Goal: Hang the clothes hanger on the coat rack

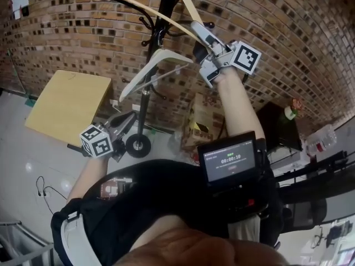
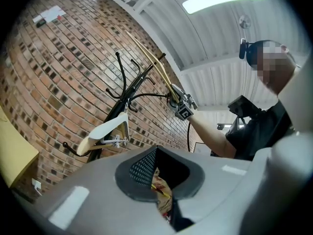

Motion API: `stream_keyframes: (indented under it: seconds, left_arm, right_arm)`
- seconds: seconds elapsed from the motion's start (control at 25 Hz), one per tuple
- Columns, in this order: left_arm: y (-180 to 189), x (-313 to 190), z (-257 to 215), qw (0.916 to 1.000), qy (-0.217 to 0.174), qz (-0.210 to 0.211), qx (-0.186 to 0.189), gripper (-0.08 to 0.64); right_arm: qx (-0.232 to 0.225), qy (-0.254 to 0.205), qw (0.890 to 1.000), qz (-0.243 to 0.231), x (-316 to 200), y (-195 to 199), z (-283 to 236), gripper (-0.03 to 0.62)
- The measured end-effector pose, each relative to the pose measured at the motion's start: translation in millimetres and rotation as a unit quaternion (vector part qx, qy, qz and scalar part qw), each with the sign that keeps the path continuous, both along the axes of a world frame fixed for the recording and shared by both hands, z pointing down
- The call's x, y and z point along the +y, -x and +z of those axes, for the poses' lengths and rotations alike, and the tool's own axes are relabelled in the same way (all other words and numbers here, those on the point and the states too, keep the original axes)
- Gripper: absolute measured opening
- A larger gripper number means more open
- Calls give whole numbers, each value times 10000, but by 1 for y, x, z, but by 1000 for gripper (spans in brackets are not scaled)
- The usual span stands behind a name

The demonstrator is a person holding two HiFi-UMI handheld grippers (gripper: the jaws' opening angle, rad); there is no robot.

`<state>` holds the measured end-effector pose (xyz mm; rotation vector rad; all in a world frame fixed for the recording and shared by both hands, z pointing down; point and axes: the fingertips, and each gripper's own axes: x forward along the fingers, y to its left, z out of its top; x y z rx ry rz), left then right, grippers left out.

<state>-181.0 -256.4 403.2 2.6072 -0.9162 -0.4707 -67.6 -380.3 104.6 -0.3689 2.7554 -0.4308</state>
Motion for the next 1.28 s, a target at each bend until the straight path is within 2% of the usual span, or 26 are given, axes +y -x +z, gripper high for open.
stream_keyframes:
  seconds: [0.12, 0.32, 0.72, 1.04, 1.28]
  left_arm:
    - [14, -7, 5, 10000, 37, 29, 39, -5]
    - [17, -3, 3, 9999, 82, 101, 32, -5]
    - [37, -11, 7, 9996, 179, 191, 80, -3]
    - [41, -20, 15, 9993, 243, 274, 83, -5]
    - [39, -24, 16, 9990, 254, 368, 53, -3]
  right_arm:
    - [61, 93, 9999, -11, -7, 15, 10, 64]
    - [116, 268, 9996, 34, -8, 15, 28, 64]
    - [204, 1031, 9939, 333, -35, 3, 100, 66]
    - [41, 1037, 9938, 399, -43, -14, 128, 74]
    - [-199, 1102, 9912, 699, -52, -33, 135, 146]
